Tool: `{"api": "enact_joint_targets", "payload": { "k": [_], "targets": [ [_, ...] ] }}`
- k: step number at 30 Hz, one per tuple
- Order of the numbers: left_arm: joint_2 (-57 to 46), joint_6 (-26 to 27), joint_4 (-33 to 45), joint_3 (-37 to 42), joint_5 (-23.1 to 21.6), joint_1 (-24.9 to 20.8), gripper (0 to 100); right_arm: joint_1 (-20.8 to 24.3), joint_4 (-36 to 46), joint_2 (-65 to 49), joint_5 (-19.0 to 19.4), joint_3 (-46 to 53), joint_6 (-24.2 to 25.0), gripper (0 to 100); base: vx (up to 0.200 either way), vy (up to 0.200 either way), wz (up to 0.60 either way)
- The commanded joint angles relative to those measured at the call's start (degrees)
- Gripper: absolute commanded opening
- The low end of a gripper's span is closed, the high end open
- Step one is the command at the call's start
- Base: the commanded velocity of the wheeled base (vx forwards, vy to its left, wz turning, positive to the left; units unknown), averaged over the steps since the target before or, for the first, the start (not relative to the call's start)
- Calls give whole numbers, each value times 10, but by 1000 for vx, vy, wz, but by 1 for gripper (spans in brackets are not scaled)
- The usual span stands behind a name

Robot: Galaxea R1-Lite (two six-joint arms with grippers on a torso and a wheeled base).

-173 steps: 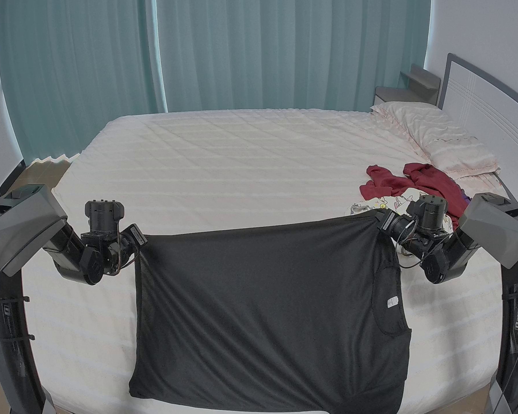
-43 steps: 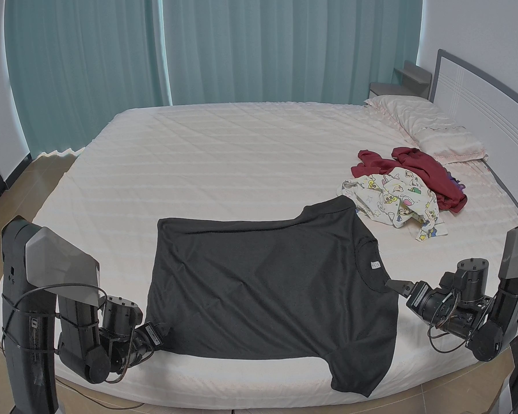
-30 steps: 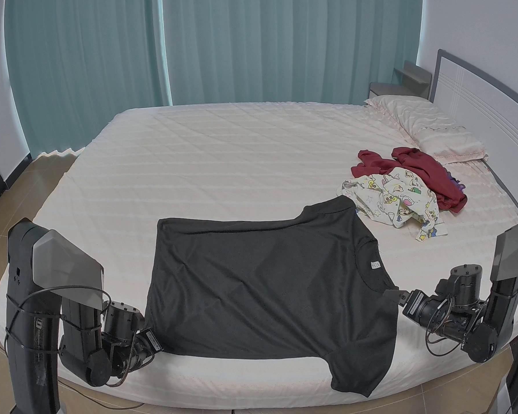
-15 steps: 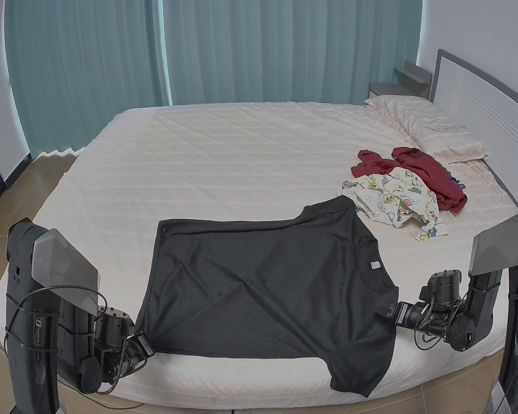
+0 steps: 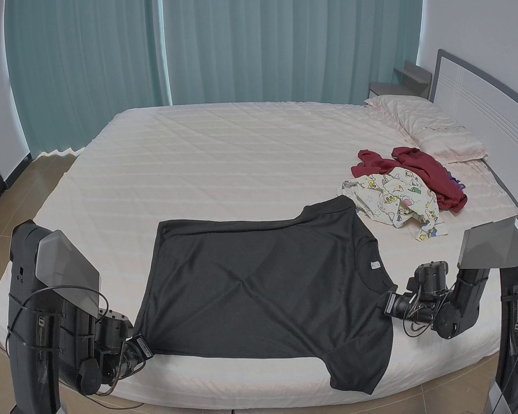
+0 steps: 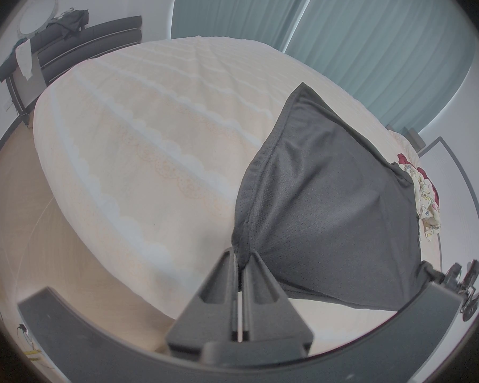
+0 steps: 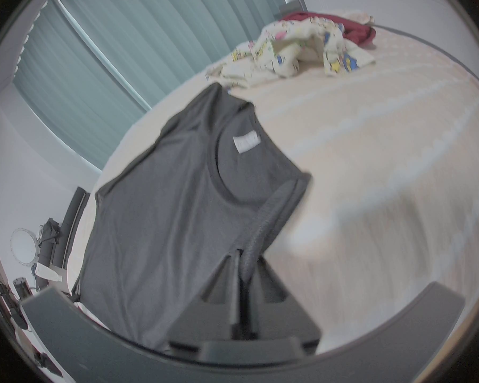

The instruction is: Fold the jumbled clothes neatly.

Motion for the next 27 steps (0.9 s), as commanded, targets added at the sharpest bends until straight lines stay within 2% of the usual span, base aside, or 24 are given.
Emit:
{"api": "enact_joint_targets", "payload": {
  "k": [1, 5, 10, 14, 15, 19, 21, 27],
  "targets": [
    [17, 6, -10, 0, 1, 4, 0, -17, -19, -7, -3, -52, 0, 0, 0, 0, 0],
    [28, 8, -17, 0, 1, 13, 0, -20, -20, -14, 1, -69, -3, 0, 0, 0, 0],
    [45, 19, -44, 7, 1, 15, 0, -11, -8, 5, 24, -121, -32, 0, 0, 0, 0],
    [46, 19, -44, 7, 1, 15, 0, -6, 7, 25, 23, -143, -46, 0, 0, 0, 0],
    [46, 19, -44, 7, 1, 15, 0, -6, 19, 32, 22, -154, -47, 100, 0, 0, 0],
    [47, 19, -44, 7, 1, 15, 0, -12, 31, 35, 15, -162, -46, 100, 0, 0, 0],
    [47, 19, -44, 7, 1, 15, 0, -21, 22, 39, -5, -166, -47, 100, 0, 0, 0],
    [47, 19, -44, 7, 1, 15, 0, -57, -38, 20, -21, -151, -42, 100, 0, 0, 0]
  ]
}}
